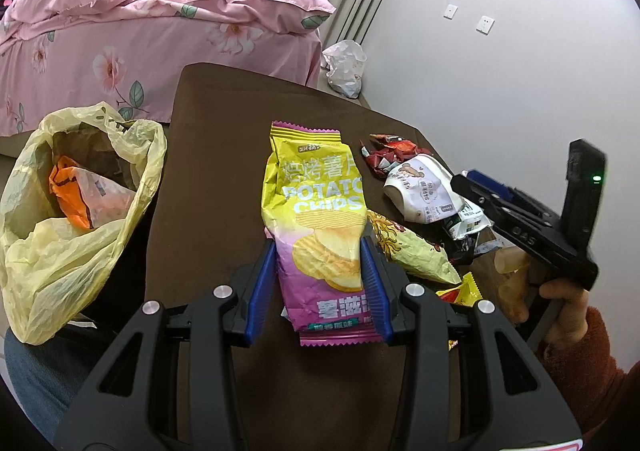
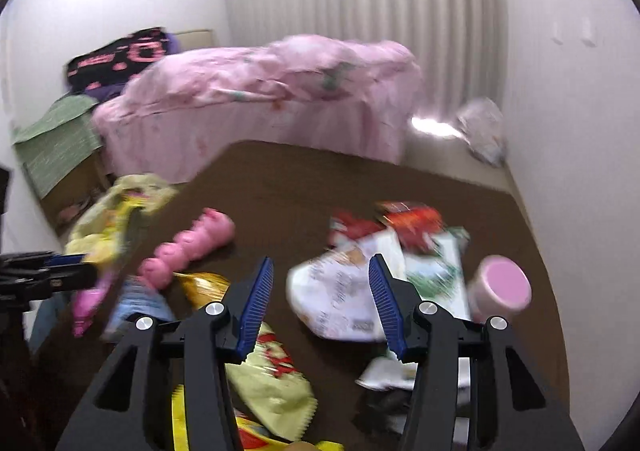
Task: Collect trash
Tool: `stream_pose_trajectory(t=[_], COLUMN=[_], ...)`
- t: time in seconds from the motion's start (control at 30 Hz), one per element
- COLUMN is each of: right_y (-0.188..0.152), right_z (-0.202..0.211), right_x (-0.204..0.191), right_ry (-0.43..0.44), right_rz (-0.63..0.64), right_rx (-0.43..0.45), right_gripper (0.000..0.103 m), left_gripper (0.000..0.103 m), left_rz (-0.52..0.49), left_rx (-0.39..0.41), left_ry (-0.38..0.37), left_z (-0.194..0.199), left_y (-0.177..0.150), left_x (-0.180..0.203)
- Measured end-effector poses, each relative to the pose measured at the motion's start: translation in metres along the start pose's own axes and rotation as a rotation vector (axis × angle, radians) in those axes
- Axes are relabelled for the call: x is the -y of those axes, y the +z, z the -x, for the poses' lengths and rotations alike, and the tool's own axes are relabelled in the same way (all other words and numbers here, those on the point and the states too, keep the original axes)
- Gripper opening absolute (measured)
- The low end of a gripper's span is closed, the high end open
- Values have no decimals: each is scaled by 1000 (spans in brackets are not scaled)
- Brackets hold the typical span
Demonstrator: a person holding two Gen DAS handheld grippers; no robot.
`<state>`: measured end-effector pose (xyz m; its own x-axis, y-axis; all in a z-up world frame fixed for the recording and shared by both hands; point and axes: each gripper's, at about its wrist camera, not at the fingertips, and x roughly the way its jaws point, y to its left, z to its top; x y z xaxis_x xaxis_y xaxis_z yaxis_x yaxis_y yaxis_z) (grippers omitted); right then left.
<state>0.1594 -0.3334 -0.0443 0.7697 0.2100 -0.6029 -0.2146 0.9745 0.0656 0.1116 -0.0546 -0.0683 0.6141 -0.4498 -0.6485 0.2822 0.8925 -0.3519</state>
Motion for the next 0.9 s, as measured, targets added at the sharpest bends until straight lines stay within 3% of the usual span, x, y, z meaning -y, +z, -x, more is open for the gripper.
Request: stream_pose_trajectory(t=[0.17,0.33,0.4,0.5,0.7,0.9], right_y=[-6,-5,-2,8,36,62], right_z=[-14,-34,-40,-32,8,36], right_x=[19,32,29,8,-46,-85], right_ry=[-31,9,61,56,72,115], right_rz=[-66,-121,-104,-19,141,221], right_rx=[-24,-44,-66,-46,61,125], right_gripper=[47,46,15,7,7,7], left_gripper=[39,39,39,39,39,39], left_rz=[0,-4,-7,-15,-33,-27], left_rx=[0,-7,3,23,108,206], left_ry=[3,6,14,22,57,115], left_z=[0,-3,-1,3,24,55], left_y=[0,0,1,5,23,40], left_x=[-1,0,-1,-2,-9,-26])
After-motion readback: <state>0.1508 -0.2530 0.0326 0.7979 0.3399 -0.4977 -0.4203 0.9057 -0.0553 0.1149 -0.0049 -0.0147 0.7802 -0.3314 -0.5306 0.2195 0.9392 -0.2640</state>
